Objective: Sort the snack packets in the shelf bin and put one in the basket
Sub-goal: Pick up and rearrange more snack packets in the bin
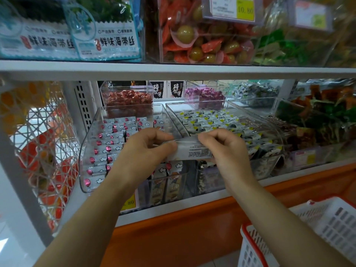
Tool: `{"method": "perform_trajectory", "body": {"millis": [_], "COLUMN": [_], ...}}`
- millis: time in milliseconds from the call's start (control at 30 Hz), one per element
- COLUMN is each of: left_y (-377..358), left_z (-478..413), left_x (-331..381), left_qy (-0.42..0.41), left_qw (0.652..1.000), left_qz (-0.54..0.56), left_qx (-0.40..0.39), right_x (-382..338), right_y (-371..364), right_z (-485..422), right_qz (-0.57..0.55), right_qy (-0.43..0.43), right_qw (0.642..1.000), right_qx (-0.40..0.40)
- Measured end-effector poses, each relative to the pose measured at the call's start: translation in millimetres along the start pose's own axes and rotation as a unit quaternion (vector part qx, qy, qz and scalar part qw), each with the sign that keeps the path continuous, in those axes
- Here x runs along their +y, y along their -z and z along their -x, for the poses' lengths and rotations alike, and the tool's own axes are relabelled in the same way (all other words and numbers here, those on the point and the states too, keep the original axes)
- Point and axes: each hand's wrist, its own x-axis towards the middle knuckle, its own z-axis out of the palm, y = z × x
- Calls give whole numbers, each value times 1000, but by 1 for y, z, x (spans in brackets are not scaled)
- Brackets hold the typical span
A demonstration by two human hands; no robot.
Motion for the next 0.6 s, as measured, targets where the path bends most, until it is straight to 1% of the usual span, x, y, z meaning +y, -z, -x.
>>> {"method": "perform_trajectory", "body": {"millis": [133, 233, 267, 367, 400, 467, 567, 600], "left_y": [1, 1, 1, 2, 3, 4, -2, -4], "left_z": [-3, -5, -6, -11, -13, -17, -18, -19], "left_x": [-1, -3, -4, -6, -6, -7, -6, -6], "left_qy": [26, 31, 32, 38, 38, 33, 6, -2], "left_qw": [997, 995, 994, 987, 985, 987, 998, 998], "left_qz": [67, 80, 83, 110, 121, 118, 69, 56], "left_qx": [17, 52, 63, 107, 117, 100, 11, -3], "right_x": [0, 0, 1, 5, 6, 7, 7, 7], "right_y": [1, 1, 0, -1, -1, -1, -2, -3], "right_z": [3, 3, 2, -1, -2, -4, -8, -10], "right_qz": [28, 45, 39, -34, -32, -30, -56, -49], "right_qy": [37, 32, 25, -20, -18, 5, 8, 5], "right_qw": [999, 998, 998, 994, 993, 993, 996, 997], "right_qx": [-16, -40, -50, -105, -115, -114, -72, -56]}}
